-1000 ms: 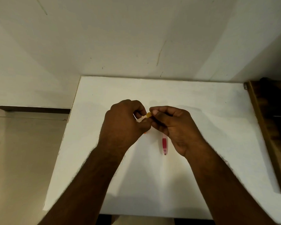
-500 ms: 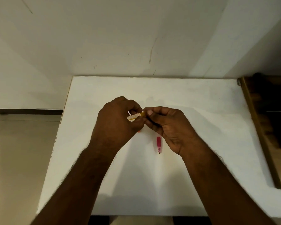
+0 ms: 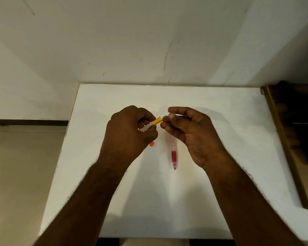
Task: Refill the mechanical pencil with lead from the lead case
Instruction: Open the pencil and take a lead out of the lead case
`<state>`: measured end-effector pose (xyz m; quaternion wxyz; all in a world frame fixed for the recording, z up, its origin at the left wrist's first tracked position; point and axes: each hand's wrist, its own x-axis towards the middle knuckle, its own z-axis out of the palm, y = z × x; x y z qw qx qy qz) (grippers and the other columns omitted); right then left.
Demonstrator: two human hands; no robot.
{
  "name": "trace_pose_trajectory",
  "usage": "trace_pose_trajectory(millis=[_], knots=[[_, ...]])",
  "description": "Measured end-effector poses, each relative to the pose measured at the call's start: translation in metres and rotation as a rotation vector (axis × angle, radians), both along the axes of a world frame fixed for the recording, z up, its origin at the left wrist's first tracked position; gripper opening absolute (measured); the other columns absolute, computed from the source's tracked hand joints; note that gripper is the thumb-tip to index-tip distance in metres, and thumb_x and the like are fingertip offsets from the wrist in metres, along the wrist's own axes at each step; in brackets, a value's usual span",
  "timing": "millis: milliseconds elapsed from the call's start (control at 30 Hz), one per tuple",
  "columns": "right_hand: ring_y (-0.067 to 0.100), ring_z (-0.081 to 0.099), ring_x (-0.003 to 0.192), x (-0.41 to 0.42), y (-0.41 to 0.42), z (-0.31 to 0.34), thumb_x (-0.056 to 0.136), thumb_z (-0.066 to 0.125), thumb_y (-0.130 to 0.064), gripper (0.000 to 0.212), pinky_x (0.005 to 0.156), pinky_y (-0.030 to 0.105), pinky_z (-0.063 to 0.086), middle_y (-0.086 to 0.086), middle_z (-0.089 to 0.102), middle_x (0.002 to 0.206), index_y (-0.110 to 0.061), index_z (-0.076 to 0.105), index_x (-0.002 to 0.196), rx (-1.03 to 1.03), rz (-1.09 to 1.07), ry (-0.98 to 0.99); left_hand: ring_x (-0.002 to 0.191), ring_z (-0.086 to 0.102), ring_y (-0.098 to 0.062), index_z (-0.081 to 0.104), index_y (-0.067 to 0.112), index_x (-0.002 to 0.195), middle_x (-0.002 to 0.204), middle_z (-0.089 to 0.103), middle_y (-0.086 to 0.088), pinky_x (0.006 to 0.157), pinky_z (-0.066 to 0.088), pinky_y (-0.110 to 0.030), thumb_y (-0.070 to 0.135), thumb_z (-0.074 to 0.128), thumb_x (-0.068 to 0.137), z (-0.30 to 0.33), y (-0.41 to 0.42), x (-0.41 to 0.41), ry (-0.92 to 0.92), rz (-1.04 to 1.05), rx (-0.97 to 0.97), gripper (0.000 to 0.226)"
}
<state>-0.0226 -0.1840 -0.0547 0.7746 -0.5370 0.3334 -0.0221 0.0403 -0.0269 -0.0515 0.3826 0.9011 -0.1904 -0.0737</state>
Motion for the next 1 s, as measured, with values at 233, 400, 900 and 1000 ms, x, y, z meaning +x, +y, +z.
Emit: trace_pose_trajectory(millis=[233,400,900,1000], knots=[[0.024,0.080,0.081,0.000,0.002,-0.003,0.090,0.074,-0.003,0.018,0.073,0.026,0.063,0.013,0.081,0.091,-0.012,0.072,0.105,-0.093,-0.020,0.000,0.070,0.062,-0.007,0.075,0.030,0.083,0.076,0.067,0.010,0.065,0.052,-0.029,0.029,0.068,0.067,-0.001,-0.002,-0.003,0.002,-0.010,0.002,0.018],[0.022,0.080,0.078,-0.001,-0.004,-0.004,0.089,0.075,-0.004,0.020,0.071,0.027,0.063,0.009,0.080,0.088,-0.013,0.071,0.106,-0.265,-0.088,-0.052,0.074,0.064,-0.003,0.075,0.032,0.086,0.077,0.070,0.016,0.066,0.047,-0.018,0.029,0.072,0.075,-0.007,-0.001,-0.001,0.045,0.004,-0.002,0.012],[0.018,0.078,0.071,-0.005,-0.027,-0.004,0.088,0.076,-0.003,0.022,0.069,0.025,0.061,0.008,0.077,0.086,-0.011,0.070,0.107,-0.327,-0.320,-0.098,0.098,0.064,-0.017,0.076,0.023,0.111,0.105,0.068,0.000,0.080,0.036,-0.020,0.030,0.068,0.091,-0.034,-0.007,0.007,0.050,0.016,0.262,0.022],[0.018,0.078,0.071,-0.005,-0.028,-0.004,0.088,0.076,-0.004,0.022,0.069,0.025,0.061,0.008,0.078,0.087,-0.012,0.071,0.107,-0.325,-0.326,-0.089,0.104,0.063,-0.019,0.074,0.021,0.115,0.109,0.068,-0.001,0.082,0.032,-0.016,0.027,0.068,0.092,-0.037,-0.009,0.006,0.041,-0.003,0.282,0.025]])
